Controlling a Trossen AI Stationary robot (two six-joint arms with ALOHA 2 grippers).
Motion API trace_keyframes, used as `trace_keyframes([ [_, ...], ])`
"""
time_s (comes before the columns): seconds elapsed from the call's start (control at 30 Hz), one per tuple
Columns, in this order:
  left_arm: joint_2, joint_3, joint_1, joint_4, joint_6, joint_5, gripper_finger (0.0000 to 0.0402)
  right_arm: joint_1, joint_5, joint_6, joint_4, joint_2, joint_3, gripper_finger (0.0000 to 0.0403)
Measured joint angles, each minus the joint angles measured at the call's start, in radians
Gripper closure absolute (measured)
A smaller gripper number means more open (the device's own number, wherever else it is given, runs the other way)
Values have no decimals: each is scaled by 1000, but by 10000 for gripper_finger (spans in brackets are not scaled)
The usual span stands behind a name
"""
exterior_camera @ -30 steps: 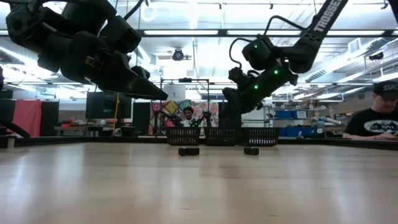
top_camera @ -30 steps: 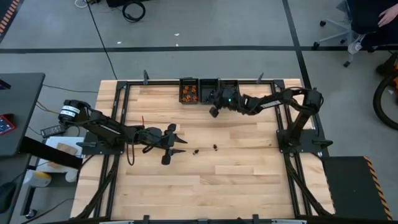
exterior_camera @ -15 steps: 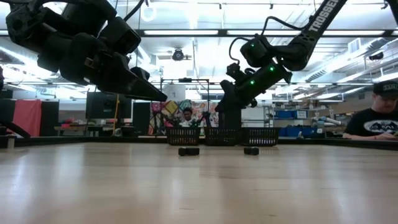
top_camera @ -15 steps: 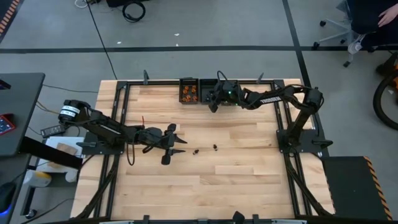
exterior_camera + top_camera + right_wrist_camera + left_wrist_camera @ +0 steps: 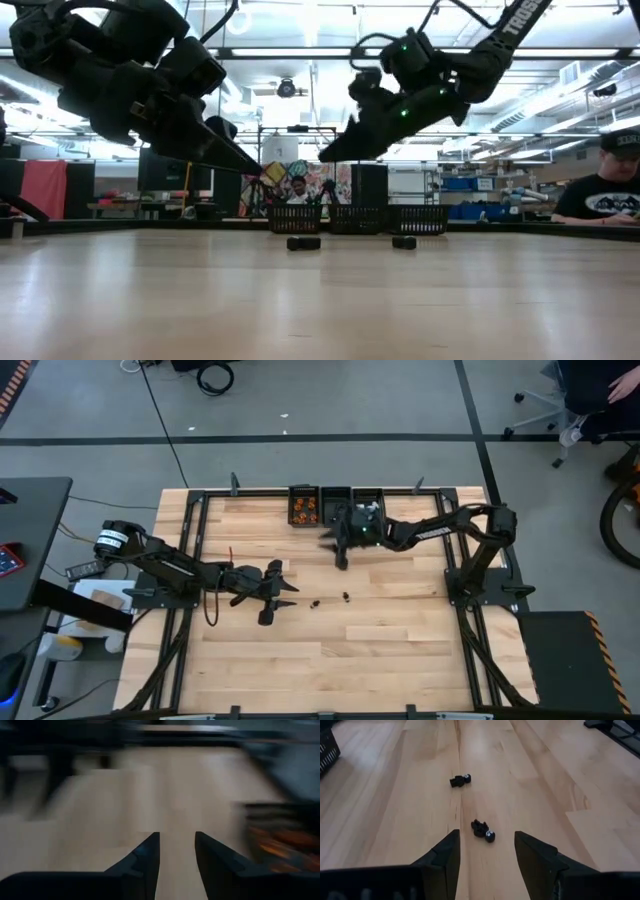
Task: Sort game pieces by color
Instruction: Put the black game piece into the center black basket
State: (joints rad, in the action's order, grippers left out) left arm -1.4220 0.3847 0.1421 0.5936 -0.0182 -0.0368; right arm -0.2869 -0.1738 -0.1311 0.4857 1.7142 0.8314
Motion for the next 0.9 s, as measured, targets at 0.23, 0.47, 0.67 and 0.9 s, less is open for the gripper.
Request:
trace_keyframes([
  [0.23, 0, 0, 0, -43, 18, 0, 235, 129, -163, -21, -73, 21, -3, 257],
  [0.47, 0, 0, -18, -44, 26, 1, 235, 247, -60, 13, 42, 172, 10, 218],
  [0.67, 0, 0, -69, -44, 8, -2, 235, 290, -59, 34, 133, 282, 58, 187],
  [0.9, 0, 1, -80, -71, -7, -2, 235, 306, -128, 33, 289, 386, 68, 180],
])
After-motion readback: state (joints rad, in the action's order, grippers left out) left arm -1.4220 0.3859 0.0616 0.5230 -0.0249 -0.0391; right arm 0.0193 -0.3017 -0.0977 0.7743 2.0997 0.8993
